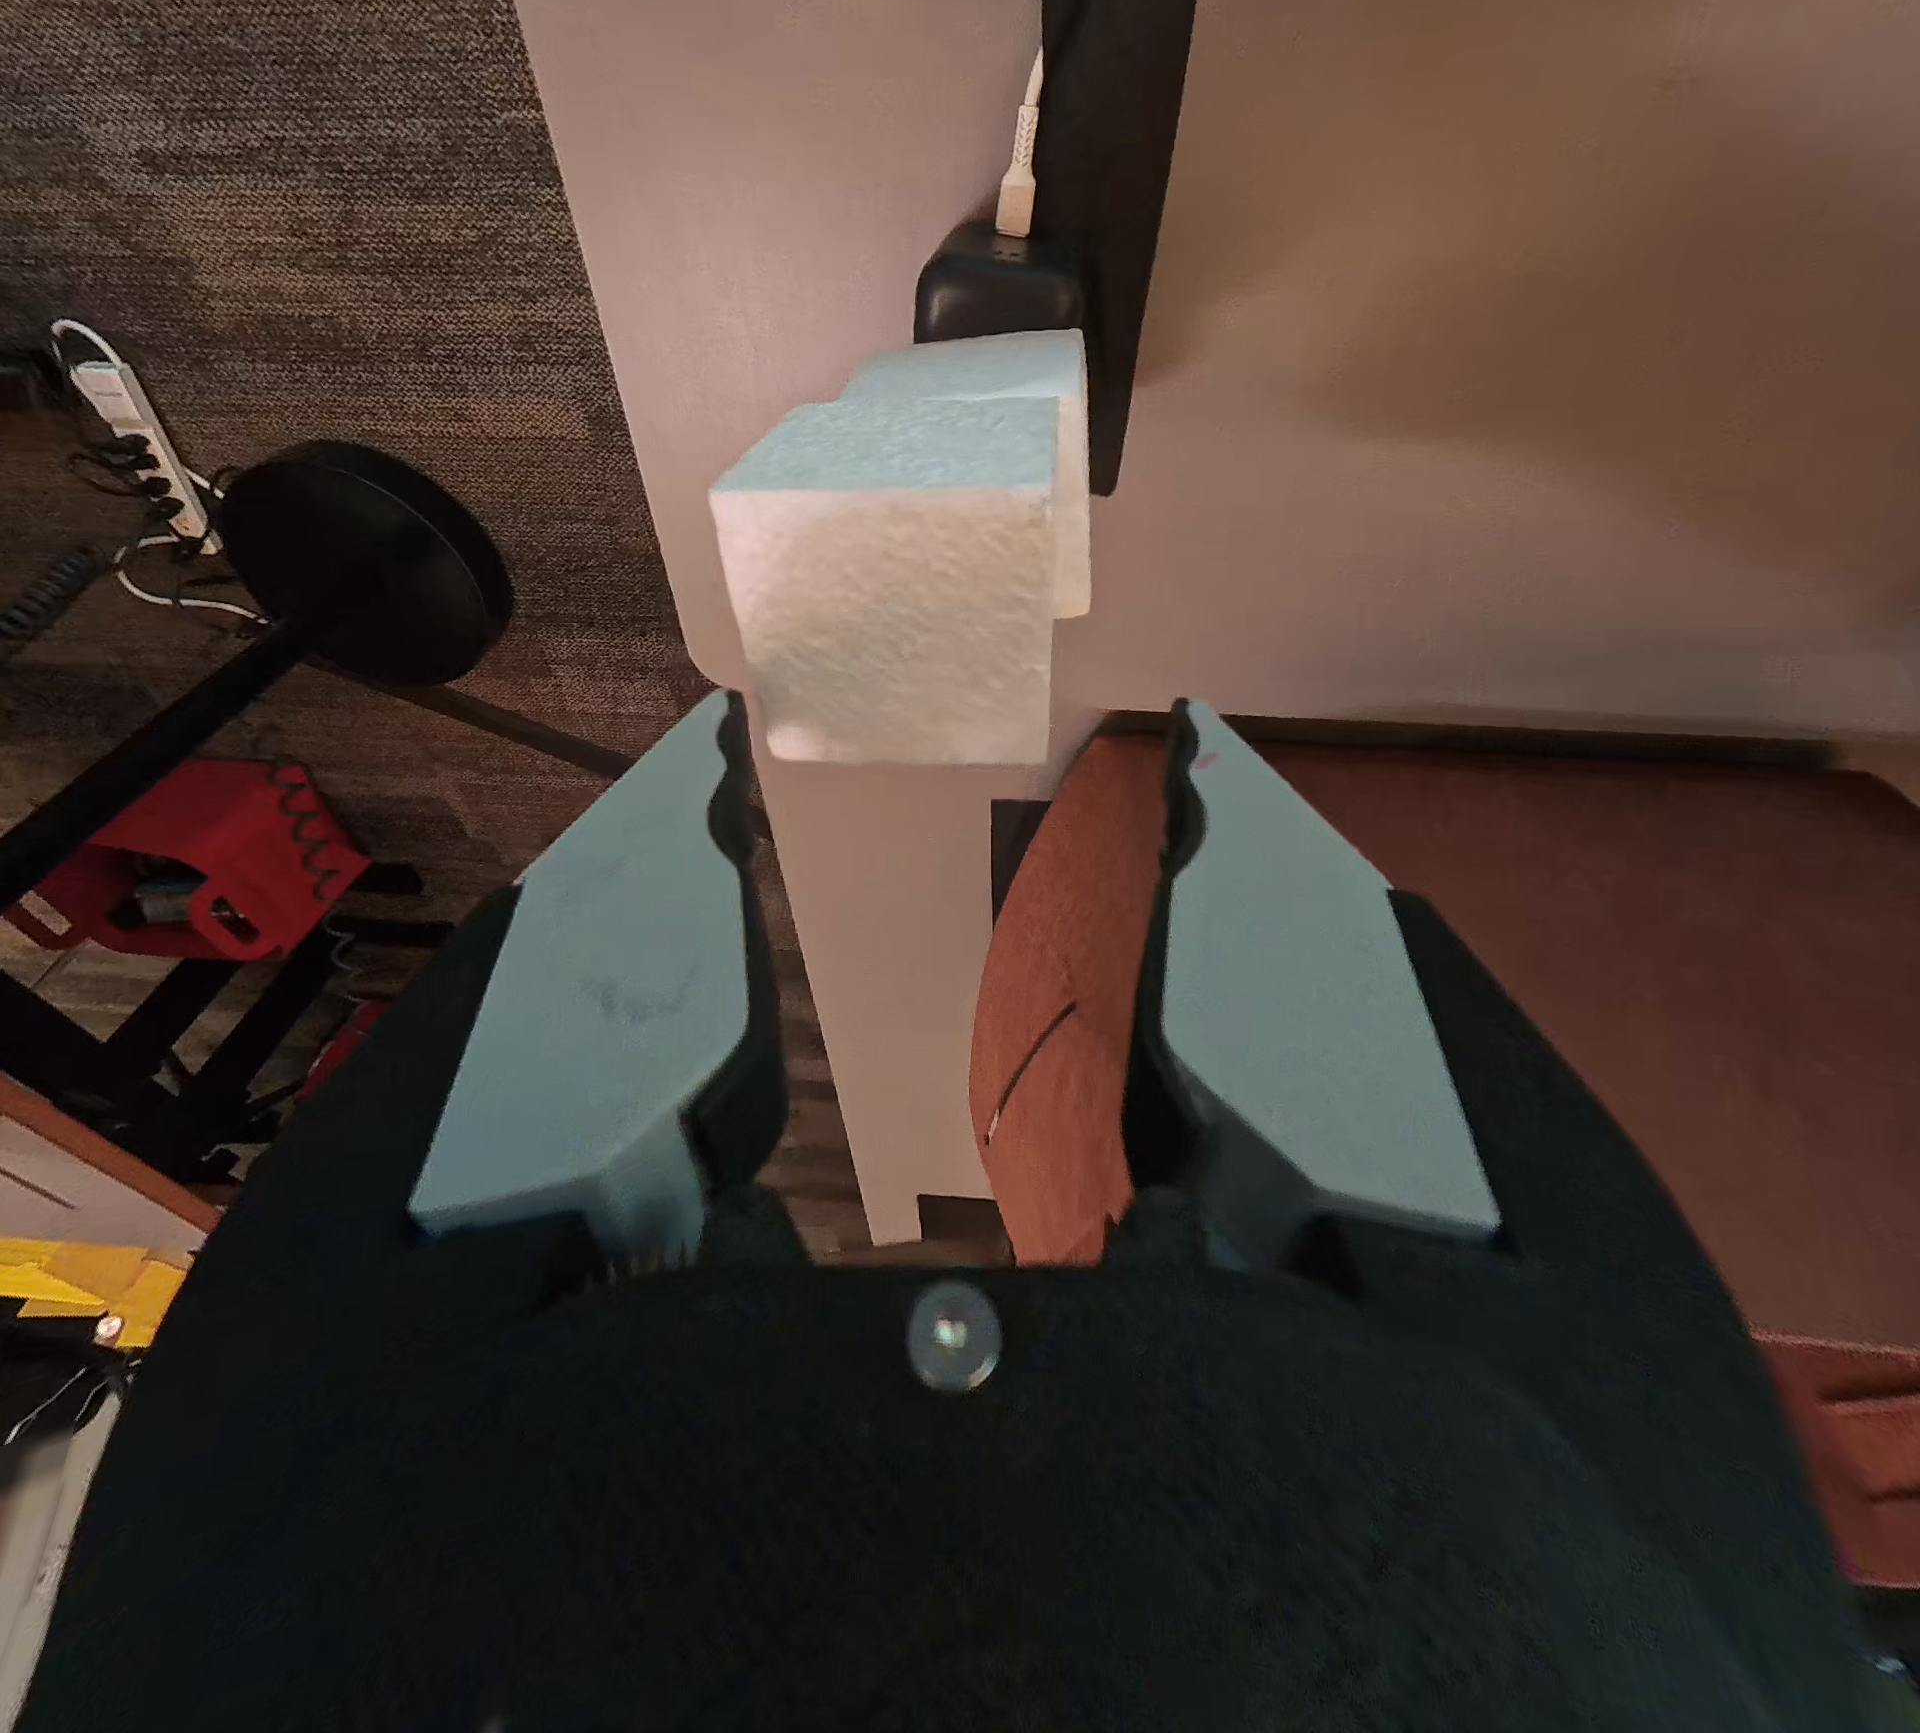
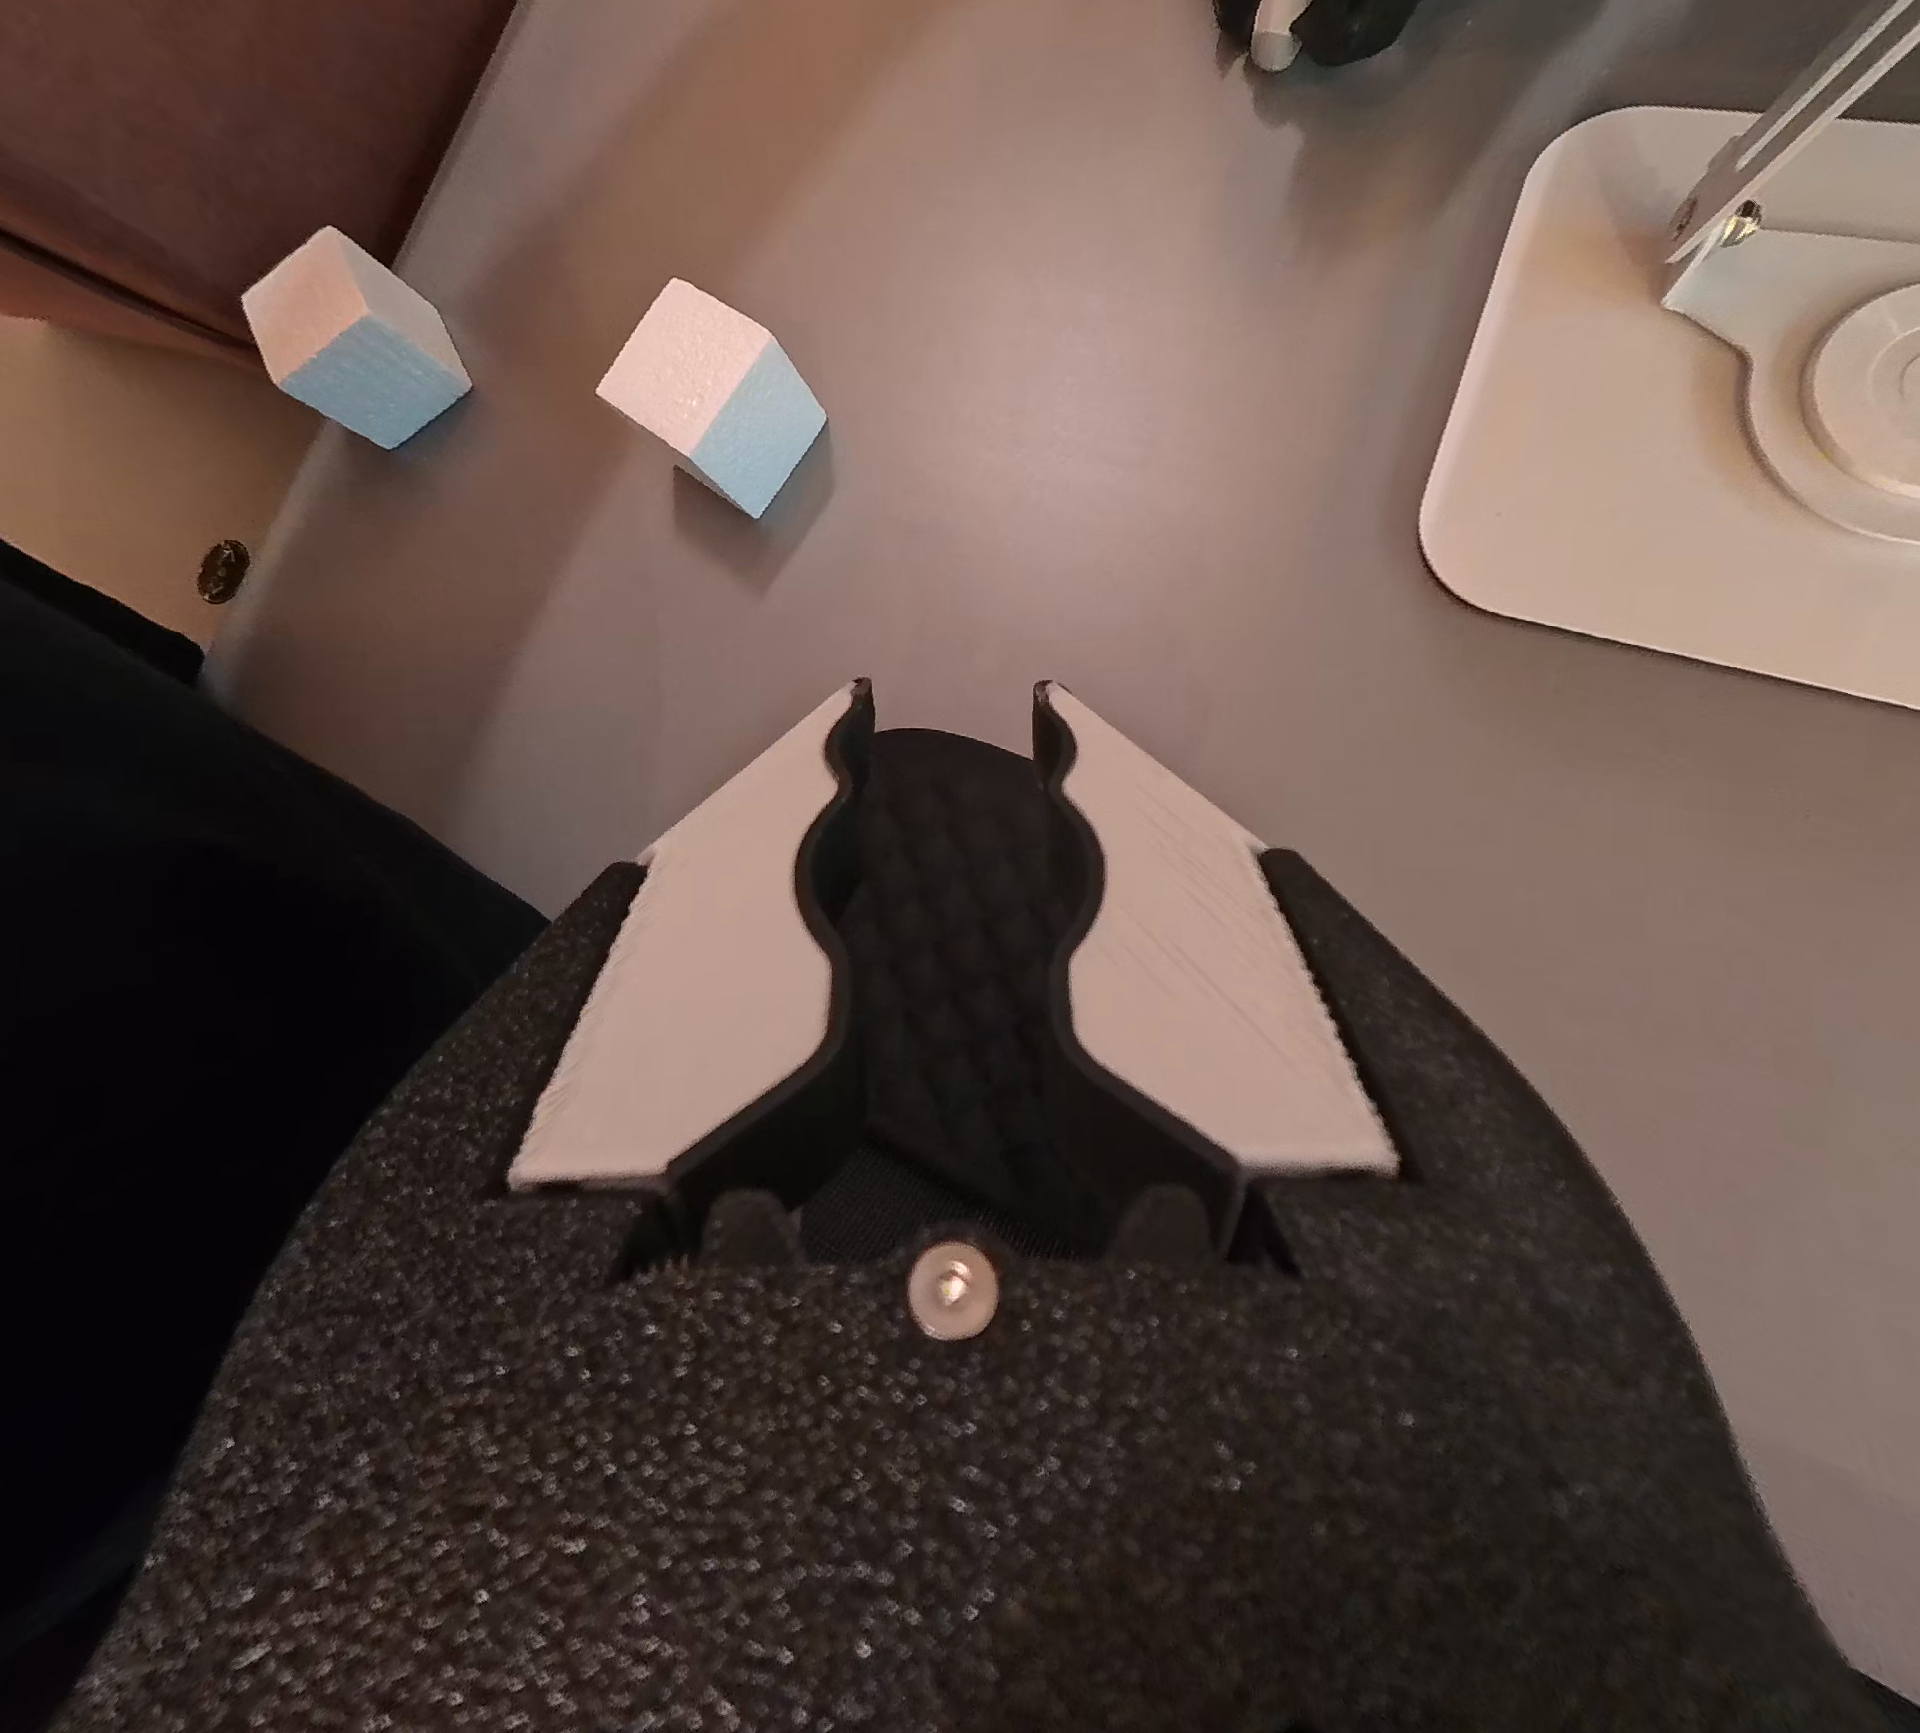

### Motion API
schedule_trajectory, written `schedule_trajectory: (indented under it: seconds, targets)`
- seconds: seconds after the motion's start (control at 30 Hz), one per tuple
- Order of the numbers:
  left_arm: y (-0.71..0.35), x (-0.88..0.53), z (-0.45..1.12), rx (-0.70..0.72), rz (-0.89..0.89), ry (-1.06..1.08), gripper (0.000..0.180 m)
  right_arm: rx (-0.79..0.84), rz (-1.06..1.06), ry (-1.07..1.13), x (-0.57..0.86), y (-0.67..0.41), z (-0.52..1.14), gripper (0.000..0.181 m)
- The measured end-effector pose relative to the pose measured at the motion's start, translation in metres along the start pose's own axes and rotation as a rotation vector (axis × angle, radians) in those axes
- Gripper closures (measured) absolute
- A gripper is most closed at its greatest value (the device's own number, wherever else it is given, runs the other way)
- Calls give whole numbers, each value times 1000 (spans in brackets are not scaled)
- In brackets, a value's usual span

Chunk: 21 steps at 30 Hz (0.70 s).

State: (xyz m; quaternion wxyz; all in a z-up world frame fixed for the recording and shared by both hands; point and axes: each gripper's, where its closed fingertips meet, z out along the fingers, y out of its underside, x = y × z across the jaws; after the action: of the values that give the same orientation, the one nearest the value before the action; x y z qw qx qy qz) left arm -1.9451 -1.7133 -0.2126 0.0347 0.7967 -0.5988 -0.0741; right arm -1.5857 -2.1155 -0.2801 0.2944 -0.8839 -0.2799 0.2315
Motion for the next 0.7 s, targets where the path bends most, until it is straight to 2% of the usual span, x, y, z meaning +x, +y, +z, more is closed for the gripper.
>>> schedule_trajectory:
  seconds: [0.2,0.37,0.5,0.6,0.7]
  targets:
    - [12,-5,-18,3,-33,-74,94,13,-19,-5,-2,-5,-1,151]
    - [9,14,-72,116,-54,-204,96,48,-30,-21,-5,-9,-4,152]
    - [0,88,-107,167,28,-255,91,72,-45,-52,-10,-11,-4,152]
    - [-36,201,-97,293,73,-80,94,101,-68,-72,-15,-17,-5,152]
    - [-66,321,-42,320,171,81,93,126,-87,-88,-19,-21,-6,152]
